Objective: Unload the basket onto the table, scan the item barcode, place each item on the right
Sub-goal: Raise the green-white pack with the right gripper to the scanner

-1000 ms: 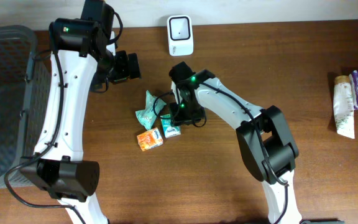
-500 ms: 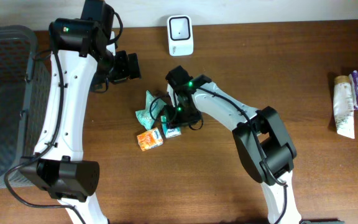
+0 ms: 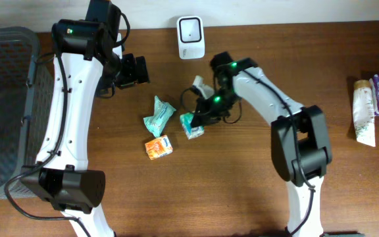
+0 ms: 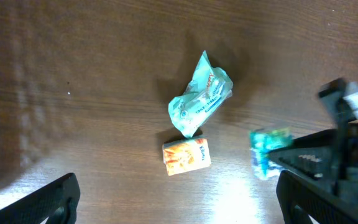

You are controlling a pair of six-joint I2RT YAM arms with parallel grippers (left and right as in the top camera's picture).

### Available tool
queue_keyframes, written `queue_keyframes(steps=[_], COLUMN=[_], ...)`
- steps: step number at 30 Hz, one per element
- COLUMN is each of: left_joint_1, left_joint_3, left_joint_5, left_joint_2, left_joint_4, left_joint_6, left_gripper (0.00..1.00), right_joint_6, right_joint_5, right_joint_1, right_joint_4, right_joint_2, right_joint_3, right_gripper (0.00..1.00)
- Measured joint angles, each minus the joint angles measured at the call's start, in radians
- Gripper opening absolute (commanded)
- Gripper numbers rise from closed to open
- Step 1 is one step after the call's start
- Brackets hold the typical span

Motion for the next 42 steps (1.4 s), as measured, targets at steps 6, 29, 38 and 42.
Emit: queue_keyframes(steps=[6, 29, 38, 42], left_joint_1=[0.0, 0.0, 0.0, 0.0], left_joint_3=[0.0, 0.0, 0.0, 0.0], left_joint_5=[0.0, 0.0, 0.0, 0.0], left_joint_2=[0.0, 0.0, 0.0, 0.0], left_joint_4=[0.0, 0.0, 0.0, 0.0], left_joint_6=[0.0, 0.0, 0.0, 0.0], left_gripper=[0.99, 0.99, 0.99, 0.99], right_joint_6=[-0.164, -0.124, -0.124, 0.01], right_joint_5=[-0.461, -0.746, -0.681, -0.345], right_joint_1=[-0.209, -0.252, -0.25, -0.214], right_joint_4=[0.013, 0.346, 0.322, 0.28], right_joint_2=[0.0, 0.0, 0.0, 0.0], right_joint_3=[0.0, 0.0, 0.0, 0.001], right_gripper=[0.04, 0.04, 0.04, 0.04])
